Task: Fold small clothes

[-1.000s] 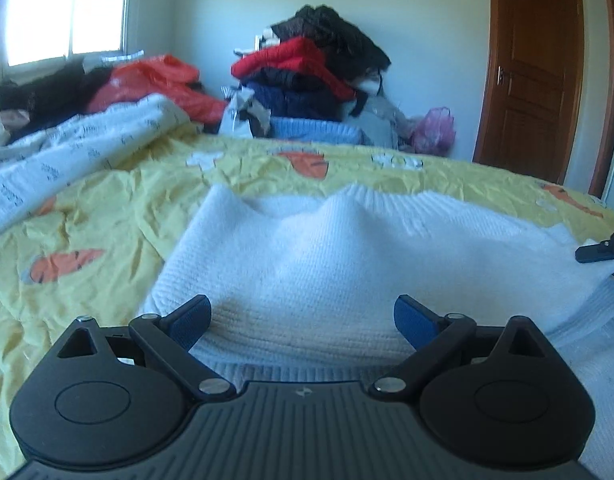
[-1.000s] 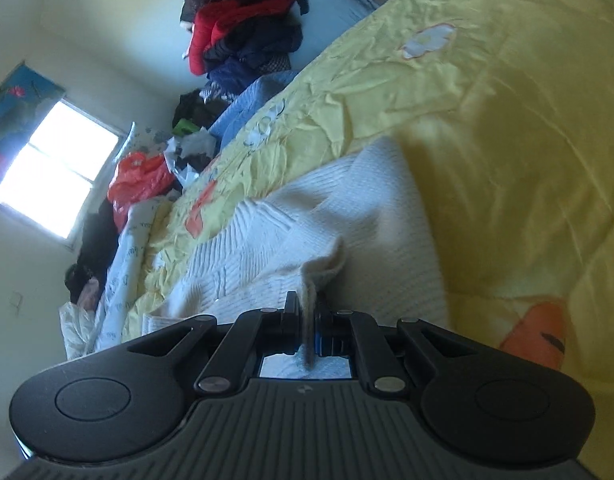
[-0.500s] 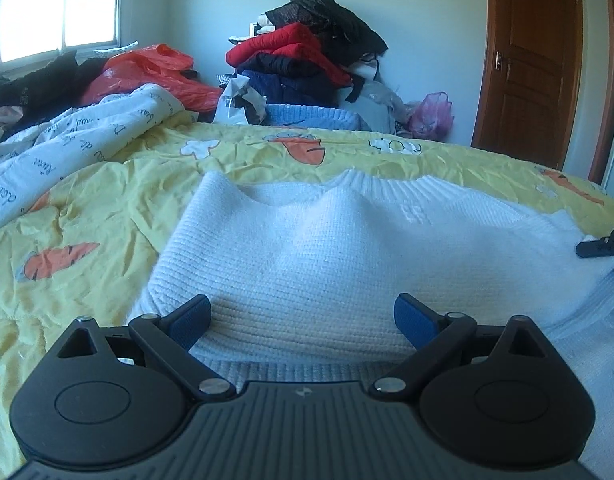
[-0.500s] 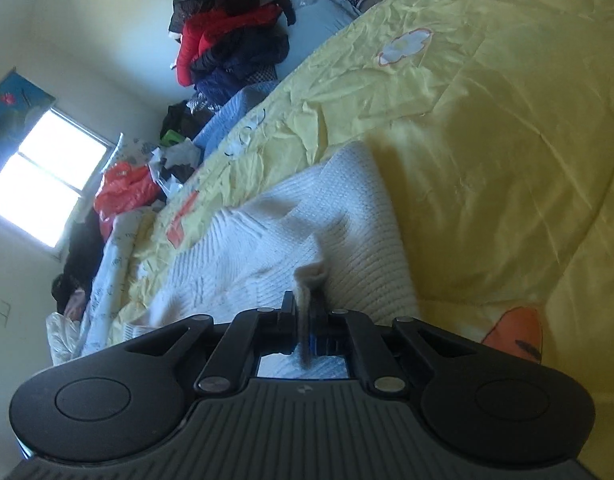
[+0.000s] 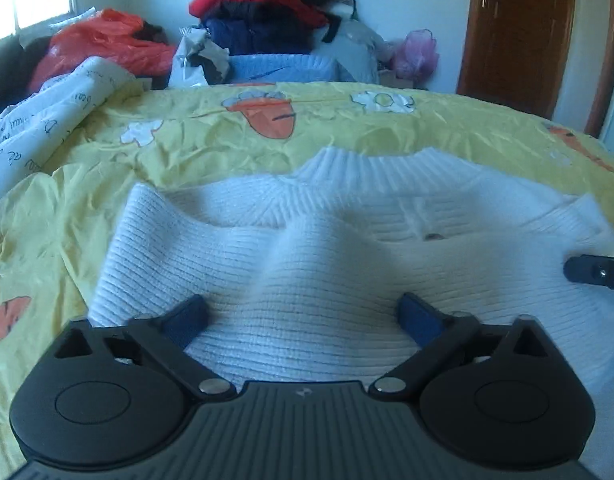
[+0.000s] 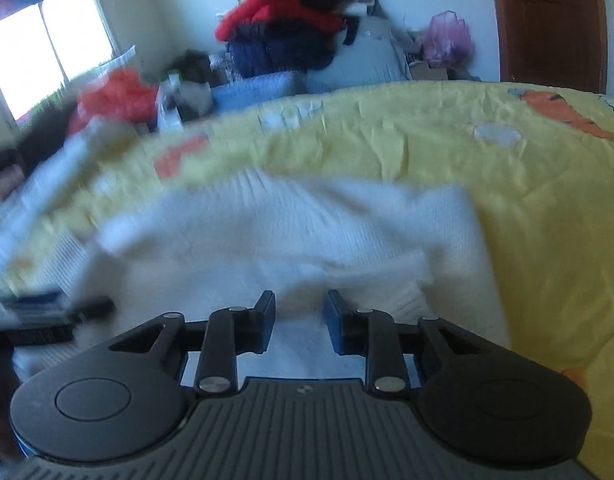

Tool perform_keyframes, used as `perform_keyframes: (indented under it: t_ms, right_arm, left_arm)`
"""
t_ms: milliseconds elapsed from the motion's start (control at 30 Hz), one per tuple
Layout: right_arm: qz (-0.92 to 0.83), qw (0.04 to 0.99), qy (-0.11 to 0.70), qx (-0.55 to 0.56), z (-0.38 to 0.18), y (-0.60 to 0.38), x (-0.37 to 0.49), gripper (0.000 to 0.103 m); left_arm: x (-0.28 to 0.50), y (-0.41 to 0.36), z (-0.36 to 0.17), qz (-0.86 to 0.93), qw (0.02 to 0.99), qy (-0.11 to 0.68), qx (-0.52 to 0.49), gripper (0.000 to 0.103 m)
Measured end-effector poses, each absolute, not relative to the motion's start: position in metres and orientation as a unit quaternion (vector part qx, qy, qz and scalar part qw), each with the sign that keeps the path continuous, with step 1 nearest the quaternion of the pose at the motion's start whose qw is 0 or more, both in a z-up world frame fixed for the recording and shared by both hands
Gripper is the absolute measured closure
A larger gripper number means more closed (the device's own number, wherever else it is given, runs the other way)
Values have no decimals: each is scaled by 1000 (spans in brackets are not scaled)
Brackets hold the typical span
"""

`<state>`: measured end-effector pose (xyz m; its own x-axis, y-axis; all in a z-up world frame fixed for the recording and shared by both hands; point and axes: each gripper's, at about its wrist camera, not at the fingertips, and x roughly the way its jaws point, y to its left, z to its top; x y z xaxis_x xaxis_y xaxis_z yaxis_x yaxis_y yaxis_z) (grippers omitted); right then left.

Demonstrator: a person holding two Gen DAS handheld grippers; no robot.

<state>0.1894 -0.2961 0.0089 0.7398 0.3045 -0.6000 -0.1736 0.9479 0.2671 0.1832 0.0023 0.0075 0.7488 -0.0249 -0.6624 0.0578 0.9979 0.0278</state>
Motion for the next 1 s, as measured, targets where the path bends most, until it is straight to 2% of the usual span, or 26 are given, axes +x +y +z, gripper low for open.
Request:
perform_keyframes:
  t_ms: [67,233,333,367,500,700,833,933,1000]
  right_arm:
    - [141,940,304,63,1,-294,181,72]
    - [135,944,296,61,8,-302,171,72]
    - [115,949,286,65,20,-298,143,59]
    - [118,949,286,61,18,-299,136,49]
    - [132,948,283,53,-1,-309,130,52]
    - [124,951,283,26,-2,-300,128,50]
    - [123,951,283,24,-2,-296,127,50]
    - [100,954,282,12,8,-292,116,50]
    - [89,956,277,32,19,-292,97,43]
  left_arm:
    - [176,7,0,-31,943,331,19,0]
    - [177,9,0,-34,943,332,14,0]
    - [178,9,0,-34,943,331,13,0]
    - [178,8,0,-34,943,331,13,0]
    - [177,5,4,-26,944,329,21,0]
    - [121,8,26,-19,943,331,9,0]
    - [101,7,16,-31,943,330,36,0]
    - [102,14,11,-34,944,327,17,0]
    - [103,16,8,-35,946,321,14,0]
